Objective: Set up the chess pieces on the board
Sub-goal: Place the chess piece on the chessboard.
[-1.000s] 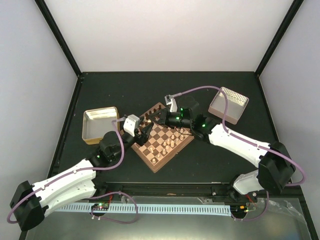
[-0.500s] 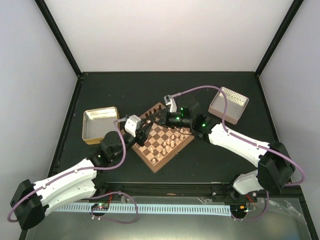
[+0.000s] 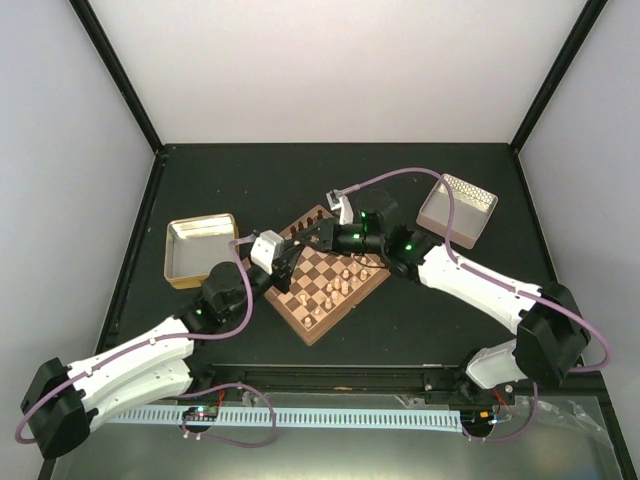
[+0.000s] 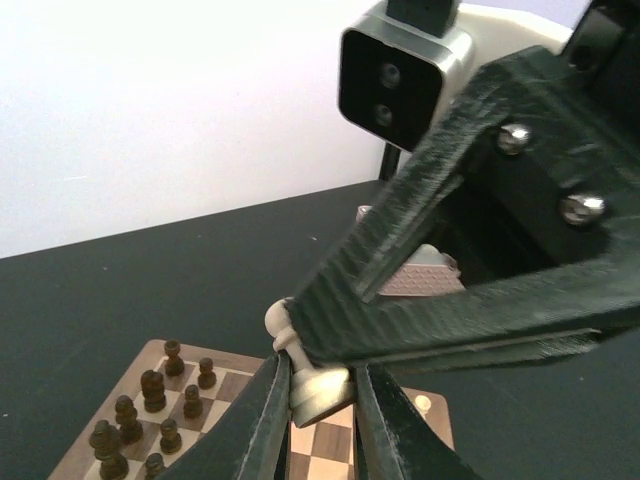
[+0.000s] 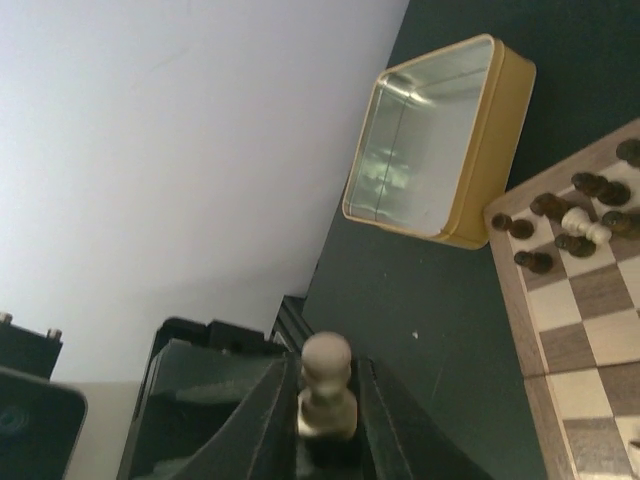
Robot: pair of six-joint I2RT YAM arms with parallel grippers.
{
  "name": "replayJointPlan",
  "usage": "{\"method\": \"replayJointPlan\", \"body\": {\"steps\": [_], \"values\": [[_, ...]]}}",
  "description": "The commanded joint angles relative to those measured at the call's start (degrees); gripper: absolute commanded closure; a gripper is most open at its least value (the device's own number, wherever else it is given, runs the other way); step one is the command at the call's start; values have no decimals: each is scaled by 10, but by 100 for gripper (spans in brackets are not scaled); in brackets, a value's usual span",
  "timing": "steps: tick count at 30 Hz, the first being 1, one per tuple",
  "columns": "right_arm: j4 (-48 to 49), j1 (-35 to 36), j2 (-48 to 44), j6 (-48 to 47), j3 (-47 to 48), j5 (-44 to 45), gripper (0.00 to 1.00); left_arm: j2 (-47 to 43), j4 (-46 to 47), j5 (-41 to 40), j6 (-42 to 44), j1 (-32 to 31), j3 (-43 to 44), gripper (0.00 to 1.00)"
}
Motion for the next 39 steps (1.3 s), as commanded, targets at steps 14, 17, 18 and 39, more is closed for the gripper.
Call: {"method": "replayJointPlan", "body": {"steps": [14, 17, 18, 39], "values": [[-275, -36, -20, -226, 102, -97, 61, -26, 7, 76, 31, 7, 0, 98], [-293, -36, -16, -253, 118, -104, 58, -22, -3, 105, 41, 7, 5, 98], [-298, -36, -15, -260, 124, -104, 57, -22, -3, 116, 43, 7, 5, 98], [-376, -40, 8, -335, 150, -94, 69, 7, 2, 186, 66, 6, 20, 98]]}}
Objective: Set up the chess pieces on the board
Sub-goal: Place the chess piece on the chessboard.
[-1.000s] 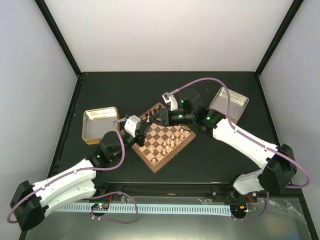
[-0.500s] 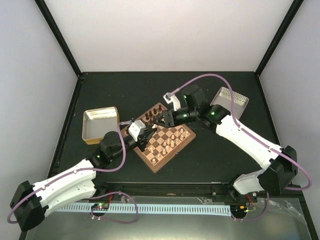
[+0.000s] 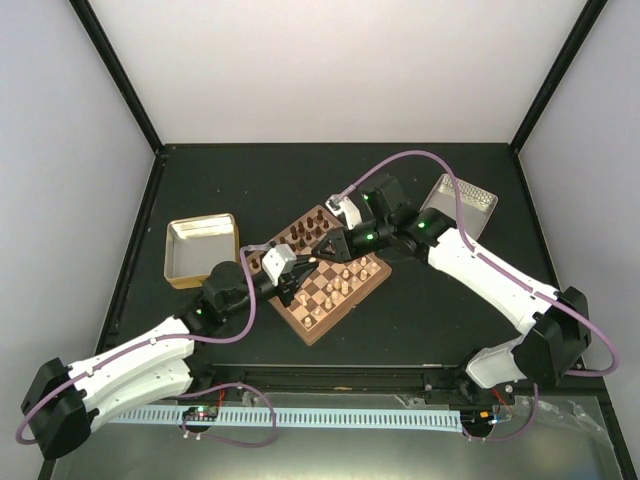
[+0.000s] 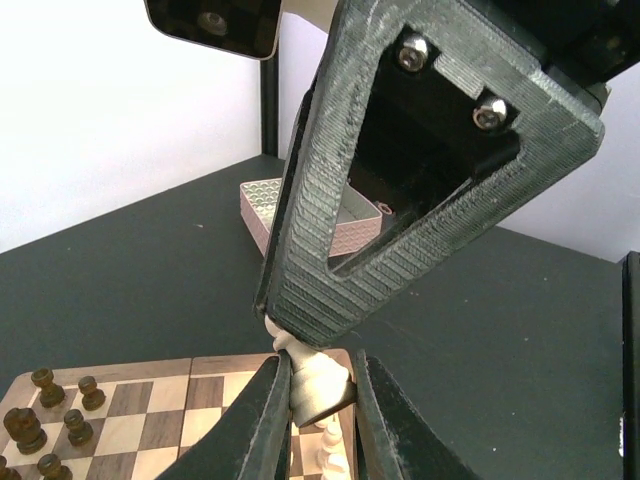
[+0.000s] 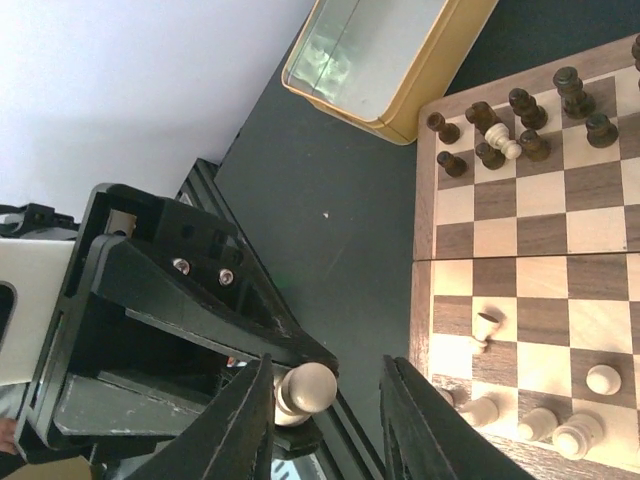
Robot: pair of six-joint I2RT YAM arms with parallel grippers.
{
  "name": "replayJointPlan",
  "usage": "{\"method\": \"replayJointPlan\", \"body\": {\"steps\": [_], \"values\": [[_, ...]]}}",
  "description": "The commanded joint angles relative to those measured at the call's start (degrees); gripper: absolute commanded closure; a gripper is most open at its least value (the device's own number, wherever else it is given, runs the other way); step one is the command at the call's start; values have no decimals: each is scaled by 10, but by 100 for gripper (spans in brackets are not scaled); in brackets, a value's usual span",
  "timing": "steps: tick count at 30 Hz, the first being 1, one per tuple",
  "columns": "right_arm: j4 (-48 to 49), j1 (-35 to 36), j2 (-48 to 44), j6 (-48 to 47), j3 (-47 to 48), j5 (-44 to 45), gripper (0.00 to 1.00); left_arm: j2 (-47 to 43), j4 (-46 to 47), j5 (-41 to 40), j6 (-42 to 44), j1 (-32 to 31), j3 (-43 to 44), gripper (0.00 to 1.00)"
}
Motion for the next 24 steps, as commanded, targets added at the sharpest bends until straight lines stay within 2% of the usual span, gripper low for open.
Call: {"method": "replayJointPlan", "body": {"steps": [1, 5, 10, 12, 15, 20, 22, 24], "values": [[-18, -2, 10, -25, 18, -15, 72, 5, 14, 16, 11, 2, 23, 98], [-16, -2, 18, -31, 18, -16, 81, 10, 14, 29, 14, 2, 25, 97], [0, -3, 23, -31, 12, -33, 86, 13, 12, 32, 16, 2, 26, 97], [10, -2, 23, -29, 5, -41, 98, 14, 11, 30, 14, 2, 26, 96], [16, -3, 22, -30, -1, -26, 99, 20, 6, 19, 2, 2, 31, 91], [24, -2, 13, -36, -16, 65, 99, 30, -23, -39, -39, 2, 34, 63], [37, -2, 9, -36, -29, 100, 99, 30, -38, -68, -57, 2, 33, 48], [47, 0, 8, -38, -44, 146, 99, 25, -56, -95, -79, 2, 28, 40]]}}
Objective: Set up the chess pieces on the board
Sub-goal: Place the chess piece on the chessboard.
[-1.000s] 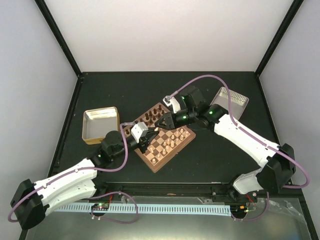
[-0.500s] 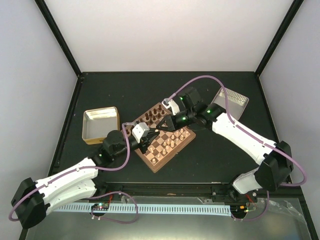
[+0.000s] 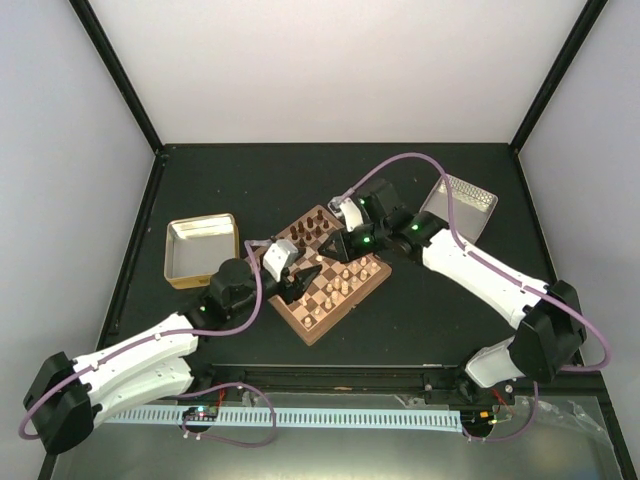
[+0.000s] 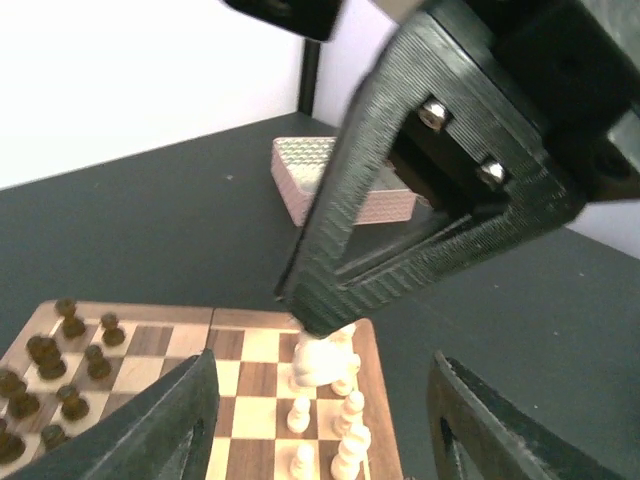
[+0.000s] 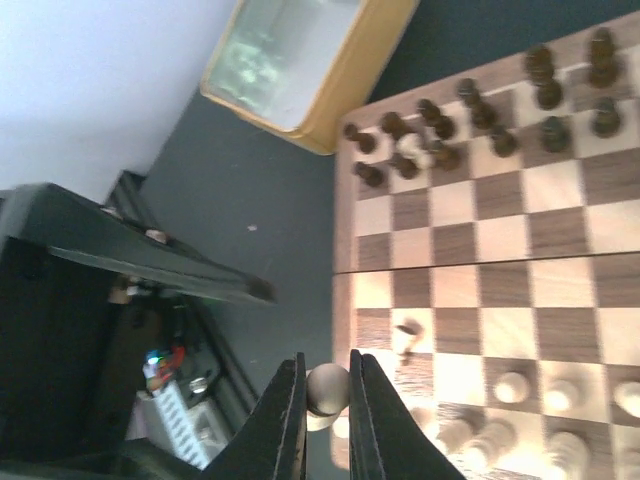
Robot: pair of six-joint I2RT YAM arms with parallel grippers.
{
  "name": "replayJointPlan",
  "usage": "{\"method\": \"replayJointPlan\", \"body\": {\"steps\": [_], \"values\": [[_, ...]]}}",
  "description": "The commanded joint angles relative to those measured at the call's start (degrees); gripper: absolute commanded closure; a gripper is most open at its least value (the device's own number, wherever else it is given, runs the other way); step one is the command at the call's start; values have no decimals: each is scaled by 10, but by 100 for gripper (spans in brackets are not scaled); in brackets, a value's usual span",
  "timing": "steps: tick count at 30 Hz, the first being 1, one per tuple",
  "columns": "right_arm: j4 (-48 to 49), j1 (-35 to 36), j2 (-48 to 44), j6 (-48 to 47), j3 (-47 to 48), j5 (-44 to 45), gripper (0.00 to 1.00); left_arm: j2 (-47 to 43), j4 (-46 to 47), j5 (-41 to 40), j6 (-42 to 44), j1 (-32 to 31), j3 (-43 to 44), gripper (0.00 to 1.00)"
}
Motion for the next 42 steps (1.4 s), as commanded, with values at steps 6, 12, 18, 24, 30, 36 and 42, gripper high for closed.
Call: {"method": "replayJointPlan", "body": {"steps": [6, 12, 18, 24, 30, 36, 42], "values": [[56, 48, 1, -36, -67, 269, 99, -56, -78, -146, -128, -1, -28, 34], [68, 111, 47, -57, -78, 358, 99, -100, -129, -238, -206, 1, -54, 33], [75, 145, 103, -60, -74, 386, 98, -109, -165, -265, -263, 8, -72, 35], [62, 164, 154, -69, -52, 397, 97, -108, -159, -261, -266, 16, -81, 36], [55, 172, 171, -76, -51, 382, 96, -131, -145, -253, -254, 22, -88, 36], [48, 183, 185, -80, -48, 376, 94, -144, -145, -250, -253, 33, -92, 35], [37, 190, 184, -82, -49, 379, 94, -143, -145, -248, -256, 36, -98, 35]]}}
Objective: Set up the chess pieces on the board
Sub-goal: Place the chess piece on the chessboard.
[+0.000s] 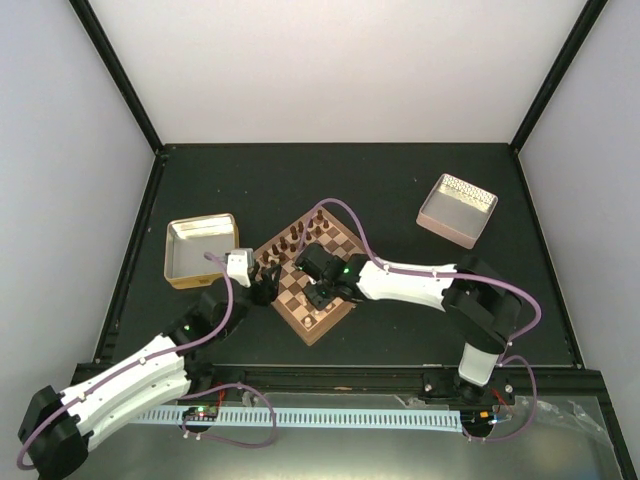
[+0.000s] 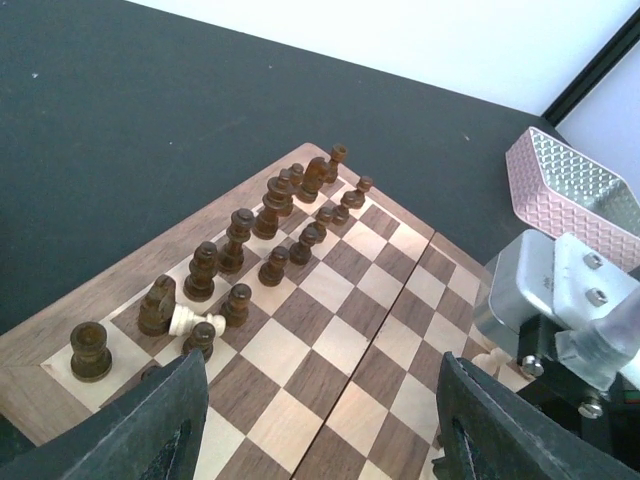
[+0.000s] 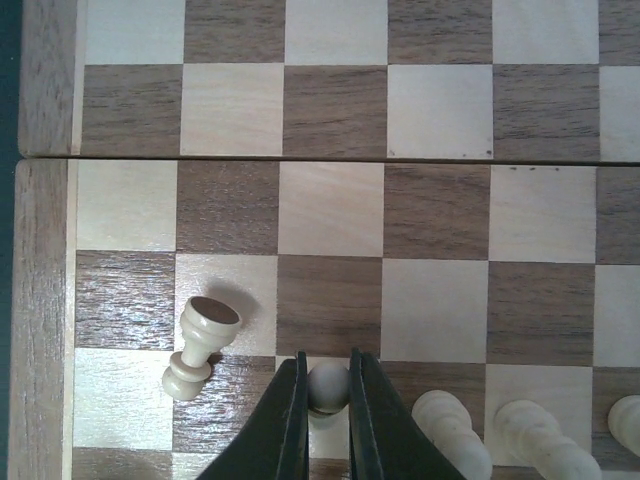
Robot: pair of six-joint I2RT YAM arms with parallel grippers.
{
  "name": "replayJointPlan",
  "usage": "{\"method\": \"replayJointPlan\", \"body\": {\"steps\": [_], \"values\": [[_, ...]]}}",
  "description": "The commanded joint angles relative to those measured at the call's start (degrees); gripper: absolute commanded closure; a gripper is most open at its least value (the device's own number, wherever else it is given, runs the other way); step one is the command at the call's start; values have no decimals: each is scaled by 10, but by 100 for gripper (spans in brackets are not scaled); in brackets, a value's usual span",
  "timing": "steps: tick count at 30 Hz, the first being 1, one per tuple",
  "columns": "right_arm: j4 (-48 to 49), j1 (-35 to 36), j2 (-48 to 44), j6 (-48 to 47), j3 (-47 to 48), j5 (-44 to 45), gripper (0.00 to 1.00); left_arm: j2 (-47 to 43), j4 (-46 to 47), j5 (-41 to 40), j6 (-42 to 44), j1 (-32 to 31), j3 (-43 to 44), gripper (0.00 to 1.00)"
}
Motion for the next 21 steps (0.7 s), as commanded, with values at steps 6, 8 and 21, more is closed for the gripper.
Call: {"method": "replayJointPlan", "body": {"steps": [6, 8, 21], "values": [[-30, 7, 3, -6, 8, 19, 88, -5, 10, -1, -3, 6, -4, 36], [-37, 8, 0, 0, 9, 22, 83, -4, 10, -1, -2, 6, -4, 36], [-68, 7, -34, 43, 70, 25, 63, -2, 9, -1, -7, 8, -4, 35]]}}
